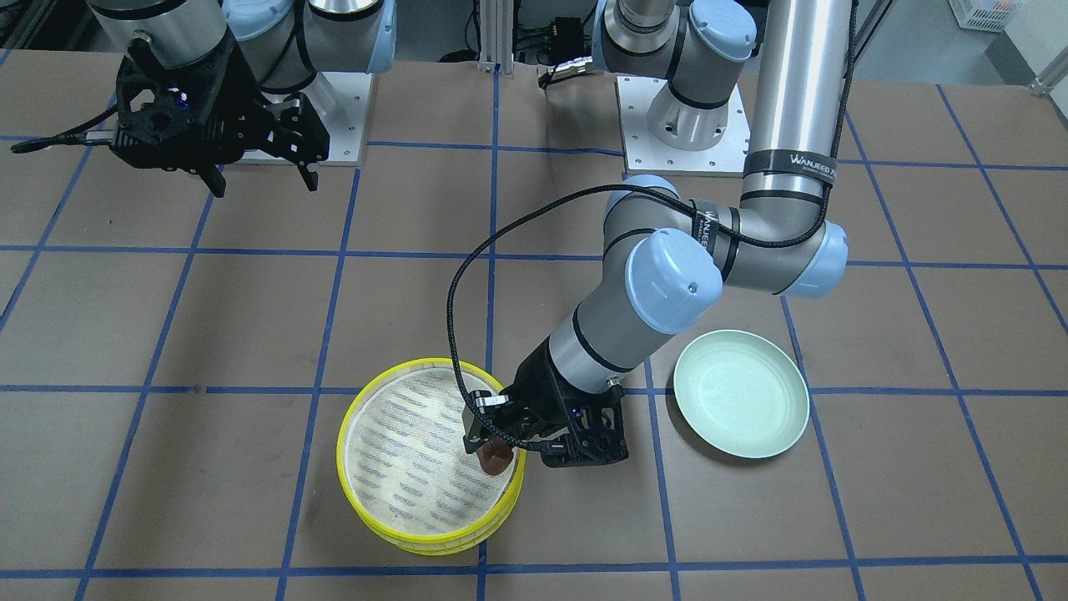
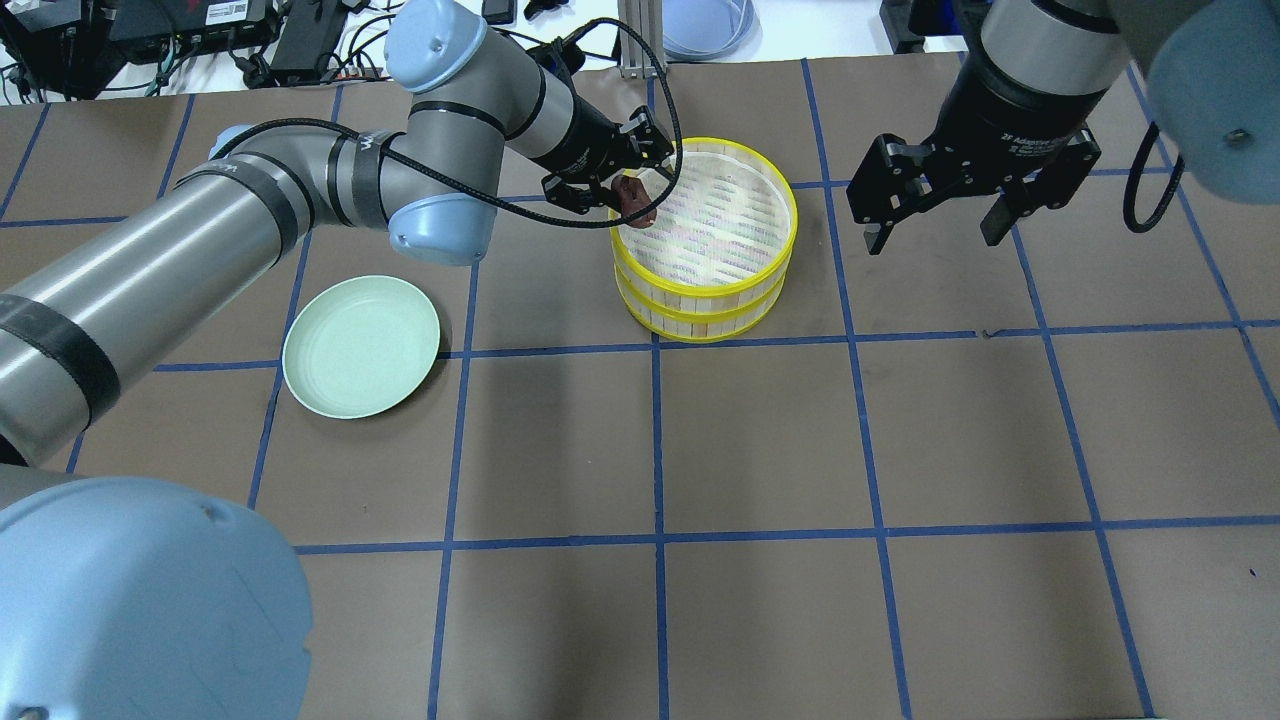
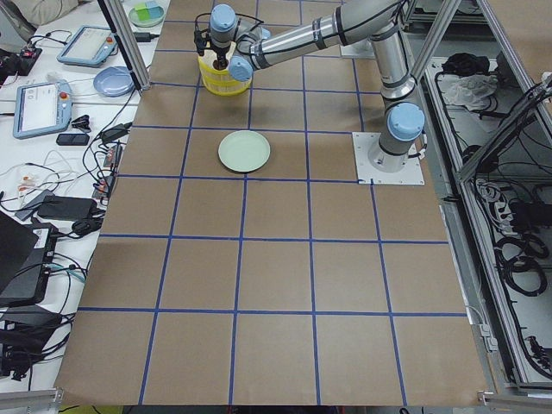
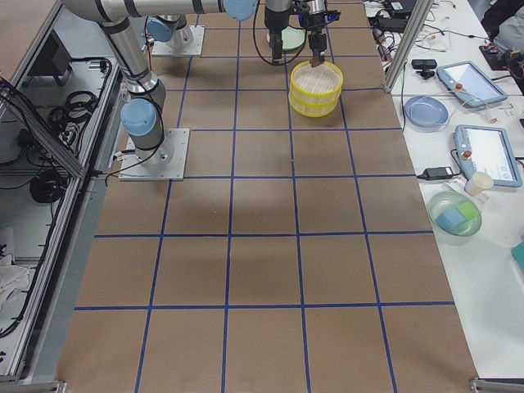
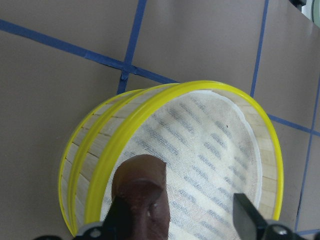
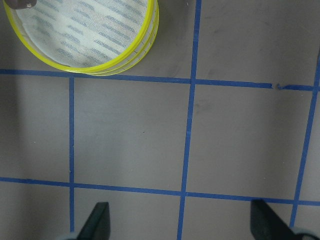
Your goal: Stack buns with steamer
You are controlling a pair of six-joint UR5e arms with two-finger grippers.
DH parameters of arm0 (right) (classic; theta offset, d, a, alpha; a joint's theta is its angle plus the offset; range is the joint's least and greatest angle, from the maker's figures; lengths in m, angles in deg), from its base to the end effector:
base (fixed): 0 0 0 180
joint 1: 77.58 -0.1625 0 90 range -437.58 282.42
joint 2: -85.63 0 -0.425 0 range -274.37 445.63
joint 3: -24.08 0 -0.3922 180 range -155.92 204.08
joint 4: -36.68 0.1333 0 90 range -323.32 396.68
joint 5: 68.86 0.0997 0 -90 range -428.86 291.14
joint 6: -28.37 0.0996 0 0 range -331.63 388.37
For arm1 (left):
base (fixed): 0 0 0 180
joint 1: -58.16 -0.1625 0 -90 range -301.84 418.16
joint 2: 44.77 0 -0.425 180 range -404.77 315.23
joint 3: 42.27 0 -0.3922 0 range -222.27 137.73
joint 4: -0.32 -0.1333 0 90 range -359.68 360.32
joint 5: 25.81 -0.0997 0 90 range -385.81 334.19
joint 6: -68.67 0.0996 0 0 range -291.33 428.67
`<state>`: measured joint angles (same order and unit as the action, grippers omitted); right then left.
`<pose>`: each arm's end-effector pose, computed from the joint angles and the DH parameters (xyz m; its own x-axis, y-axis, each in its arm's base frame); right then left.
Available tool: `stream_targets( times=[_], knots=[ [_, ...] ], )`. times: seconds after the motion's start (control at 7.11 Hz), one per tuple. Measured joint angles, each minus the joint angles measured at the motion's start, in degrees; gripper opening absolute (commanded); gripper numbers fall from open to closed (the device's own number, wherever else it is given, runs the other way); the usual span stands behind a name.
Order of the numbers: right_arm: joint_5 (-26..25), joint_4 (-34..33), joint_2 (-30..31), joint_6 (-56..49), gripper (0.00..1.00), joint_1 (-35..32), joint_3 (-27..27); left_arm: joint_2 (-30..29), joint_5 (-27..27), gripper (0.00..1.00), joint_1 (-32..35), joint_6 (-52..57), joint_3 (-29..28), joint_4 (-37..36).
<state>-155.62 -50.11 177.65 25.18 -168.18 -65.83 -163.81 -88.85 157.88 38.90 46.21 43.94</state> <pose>0.1439 -0.4732 0.5003 -0.9962 -0.0650 -0.0575 -0.0660 0.9977 0.0160 -0.2902 -0.6373 0.3011 -0.8204 -0.2071 0.5329 -0.2852 0.9561 -0.0676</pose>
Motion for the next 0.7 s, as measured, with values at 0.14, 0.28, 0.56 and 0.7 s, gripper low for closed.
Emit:
stream_targets(
  times=[0.14, 0.28, 0.56, 0.7],
  knots=[
    [0.1, 0.1, 0.0, 0.0, 1.0, 0.0, 0.0, 0.3, 0.1, 1.0, 0.1, -0.6, 0.0, 0.0],
    [0.1, 0.2, 0.0, 0.1, 1.0, 0.0, 0.0, 0.5, 0.1, 1.0, 0.3, -1.2, 0.0, 0.0],
    [0.0, 0.0, 0.0, 0.2, 1.0, 0.0, 0.0, 0.7, 0.1, 1.0, 0.8, -2.0, -0.3, 0.0],
    [-0.9, -0.7, 0.1, 0.3, 1.0, -0.1, 0.1, 1.4, -0.2, 1.0, 0.7, -1.2, -1.1, 0.4]
  ],
)
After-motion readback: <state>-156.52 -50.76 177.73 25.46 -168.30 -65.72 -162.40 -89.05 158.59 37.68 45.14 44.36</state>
